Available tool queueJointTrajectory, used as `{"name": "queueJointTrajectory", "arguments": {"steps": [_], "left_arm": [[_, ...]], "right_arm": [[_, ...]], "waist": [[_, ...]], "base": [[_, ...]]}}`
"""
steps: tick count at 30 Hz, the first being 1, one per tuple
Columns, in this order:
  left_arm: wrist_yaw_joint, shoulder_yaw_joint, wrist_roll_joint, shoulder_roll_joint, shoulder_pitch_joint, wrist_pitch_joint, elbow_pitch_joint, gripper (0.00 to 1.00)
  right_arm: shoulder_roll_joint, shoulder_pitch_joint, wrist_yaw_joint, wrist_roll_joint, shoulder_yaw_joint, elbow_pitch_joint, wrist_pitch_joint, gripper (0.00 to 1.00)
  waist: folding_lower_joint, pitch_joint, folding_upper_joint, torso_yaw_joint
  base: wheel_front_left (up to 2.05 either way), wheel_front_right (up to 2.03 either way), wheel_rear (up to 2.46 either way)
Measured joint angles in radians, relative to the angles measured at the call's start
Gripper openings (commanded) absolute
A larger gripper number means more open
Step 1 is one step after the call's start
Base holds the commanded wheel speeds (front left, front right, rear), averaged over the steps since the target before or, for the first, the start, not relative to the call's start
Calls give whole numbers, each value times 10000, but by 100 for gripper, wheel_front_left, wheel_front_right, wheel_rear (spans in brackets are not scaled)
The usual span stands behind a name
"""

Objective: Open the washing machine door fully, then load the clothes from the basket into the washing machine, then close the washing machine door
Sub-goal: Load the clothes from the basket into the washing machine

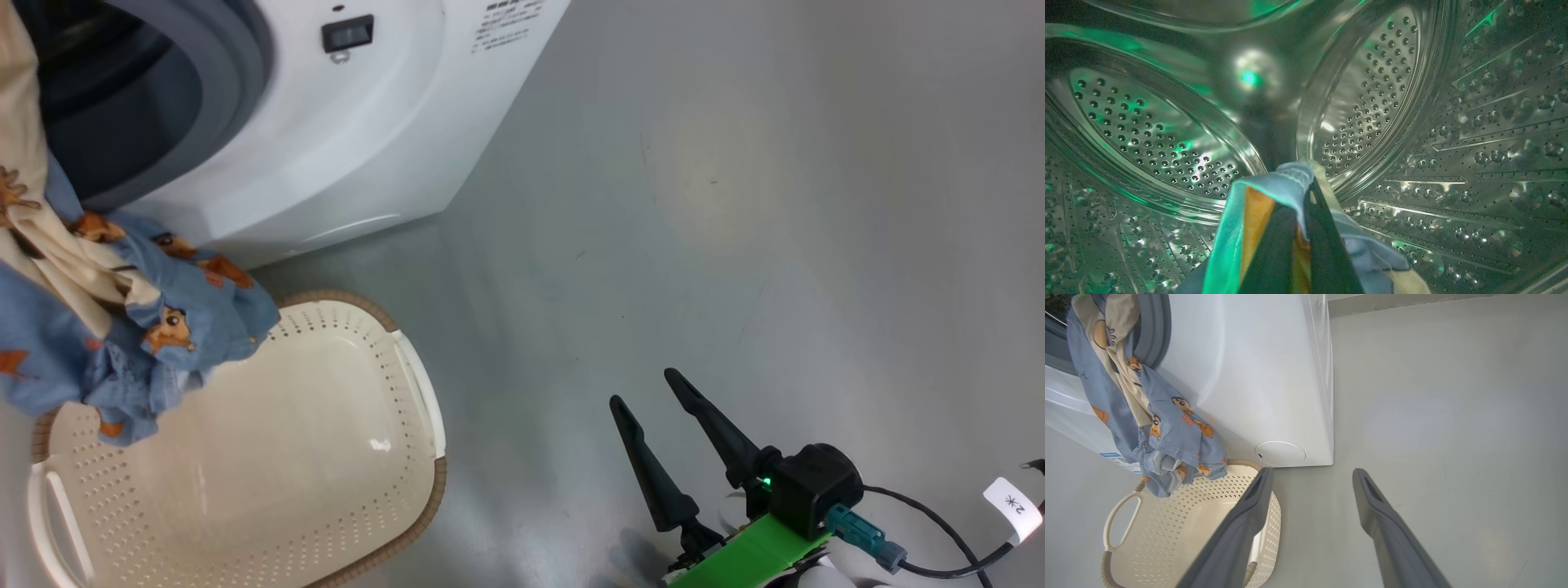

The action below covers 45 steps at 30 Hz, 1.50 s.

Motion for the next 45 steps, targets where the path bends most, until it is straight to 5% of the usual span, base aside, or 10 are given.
{"name": "queueJointTrajectory", "arguments": {"steps": [11, 13, 15, 27, 45], "left_arm": [[90, -380, 313, -67, -57, 2, 1831, 5], [186, -431, 345, -98, -58, 2, 2105, 44], [234, -449, 343, -157, -76, 0, 2266, 98], [878, -487, 307, -786, 188, 0, 2366, 100], [1133, -541, 148, -2027, 2553, 2, 784, 100]], "right_arm": [[0, -15, -2, 65, 42, 88, 0, 100], [0, -19, -2, 63, 25, 119, 0, 100], [-2, -37, 0, 59, -19, 142, 0, 100], [-6, -124, -2, 46, -84, 316, 0, 100], [-31, -91, 0, -56, -673, 510, 0, 100]], "waist": [[0, -119, 0, 107], [-1, -190, 0, 161], [0, -264, 0, 228], [0, -954, 0, 666], [0, -1718, 0, 1622]], "base": [[0, 0, 0], [0, 0, 0], [0, 0, 0], [0, 0, 0], [0, 0, 0]]}}
